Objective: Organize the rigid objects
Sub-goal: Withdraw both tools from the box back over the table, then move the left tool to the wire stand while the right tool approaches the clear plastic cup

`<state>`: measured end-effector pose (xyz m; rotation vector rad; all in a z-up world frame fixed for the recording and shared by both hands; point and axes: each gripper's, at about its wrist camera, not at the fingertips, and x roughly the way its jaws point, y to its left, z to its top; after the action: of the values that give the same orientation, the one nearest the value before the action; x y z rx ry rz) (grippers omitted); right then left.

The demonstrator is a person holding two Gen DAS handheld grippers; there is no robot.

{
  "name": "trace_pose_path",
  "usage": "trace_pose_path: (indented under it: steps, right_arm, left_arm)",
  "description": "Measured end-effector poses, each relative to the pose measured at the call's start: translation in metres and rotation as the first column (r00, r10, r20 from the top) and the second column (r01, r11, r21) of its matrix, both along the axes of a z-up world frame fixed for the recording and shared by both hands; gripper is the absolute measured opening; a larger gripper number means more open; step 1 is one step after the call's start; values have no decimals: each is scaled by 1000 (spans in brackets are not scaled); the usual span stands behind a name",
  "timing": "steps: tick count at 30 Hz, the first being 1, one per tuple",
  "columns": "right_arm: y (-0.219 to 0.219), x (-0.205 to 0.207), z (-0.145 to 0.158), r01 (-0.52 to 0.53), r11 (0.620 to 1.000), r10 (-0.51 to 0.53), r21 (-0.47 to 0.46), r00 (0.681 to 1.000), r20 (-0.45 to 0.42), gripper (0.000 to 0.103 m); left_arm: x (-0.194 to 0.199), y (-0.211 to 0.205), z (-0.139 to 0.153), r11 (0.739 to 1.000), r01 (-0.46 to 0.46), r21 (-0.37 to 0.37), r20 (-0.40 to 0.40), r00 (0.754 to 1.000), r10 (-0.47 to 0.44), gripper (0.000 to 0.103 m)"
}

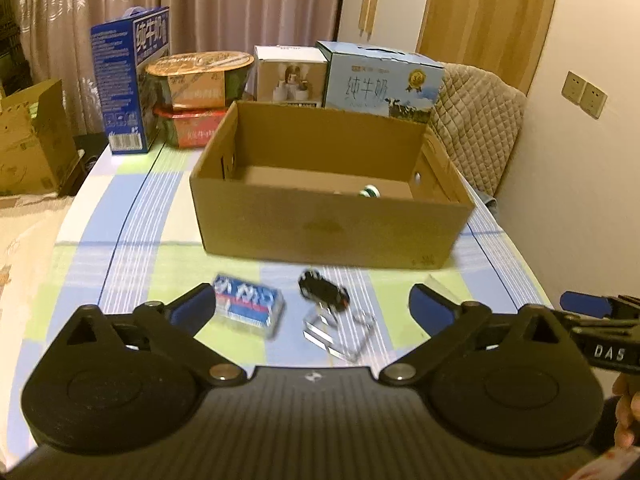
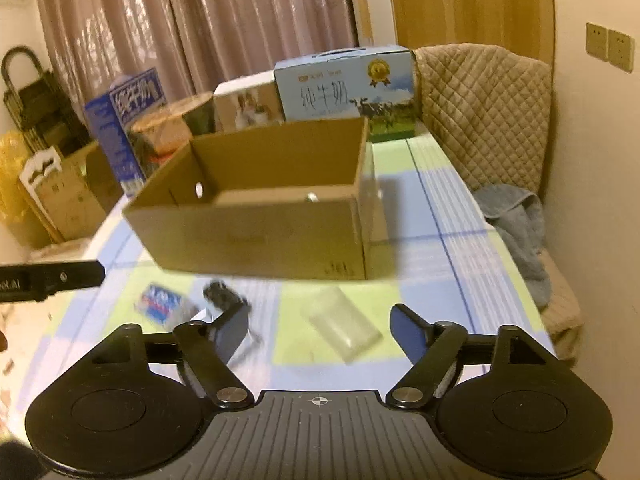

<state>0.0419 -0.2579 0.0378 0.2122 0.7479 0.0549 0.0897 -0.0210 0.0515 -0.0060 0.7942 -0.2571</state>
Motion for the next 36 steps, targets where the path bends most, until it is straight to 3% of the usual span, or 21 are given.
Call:
trace_pose_path:
  steps: [8, 19, 36]
  right_arm:
    - [15, -56, -3, -22, 993, 29, -120, 998, 59, 85]
    - [-6, -74, 0, 23, 998, -20, -67, 999, 43, 85]
    - [-14, -78, -4, 37, 998, -36, -50, 999, 23, 86]
  left_arm:
    - [-53, -6, -3, 1000, 25, -4, 3, 1000, -25, 102]
    - [-77, -1, -17, 1000, 14, 15, 21, 1000, -15, 102]
    - [-76, -7, -27, 995, 70, 76, 4, 998, -70, 102]
